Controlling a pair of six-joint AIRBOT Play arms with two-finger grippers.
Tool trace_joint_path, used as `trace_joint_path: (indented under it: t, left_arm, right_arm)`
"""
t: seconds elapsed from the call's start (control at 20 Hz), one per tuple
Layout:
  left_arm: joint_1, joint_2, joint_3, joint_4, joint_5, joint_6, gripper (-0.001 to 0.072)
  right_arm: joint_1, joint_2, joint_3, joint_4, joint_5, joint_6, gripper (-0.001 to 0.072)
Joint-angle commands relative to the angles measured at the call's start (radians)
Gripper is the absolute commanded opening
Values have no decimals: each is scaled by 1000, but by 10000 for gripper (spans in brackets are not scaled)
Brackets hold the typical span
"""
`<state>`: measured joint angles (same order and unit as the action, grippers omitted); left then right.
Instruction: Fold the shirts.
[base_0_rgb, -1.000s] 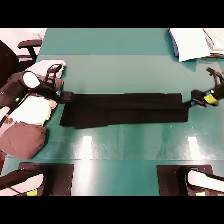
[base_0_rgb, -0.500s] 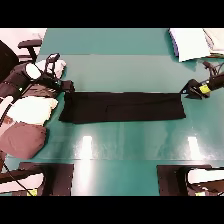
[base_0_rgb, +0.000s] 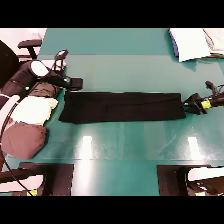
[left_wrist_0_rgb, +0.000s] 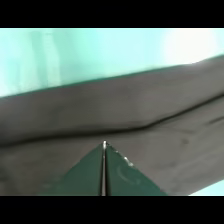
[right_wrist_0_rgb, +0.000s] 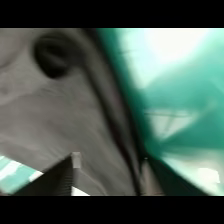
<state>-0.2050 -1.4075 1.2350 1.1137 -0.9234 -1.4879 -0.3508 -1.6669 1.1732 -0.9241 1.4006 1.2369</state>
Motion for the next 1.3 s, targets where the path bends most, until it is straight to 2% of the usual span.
trace_joint_path:
  t: [0.0,0.1,0.35,0.55,0.85,1.1,1.25]
  left_arm:
    - [-101,-56,5,-77,61,-8,23]
    - [-163,-122,48,-106,79,-4,22]
    - [-288,-334,257,-105,54,-5,23]
    - [-342,-458,382,-123,14,-7,22]
    - [-362,-497,404,-126,-23,-7,22]
    - [-361,-495,406,-127,-28,-8,22]
    - [-313,-472,479,-110,-119,-8,22]
  right_arm:
    - [61,-54,-19,68,-53,-59,258]
    - [84,-27,-19,69,-72,-61,16]
    - [106,177,68,142,-2,-58,15]
    - [236,282,236,254,43,-9,16]
    - [480,306,449,277,37,58,16]
    - [607,306,504,278,-16,79,16]
    - [690,290,504,278,-58,79,16]
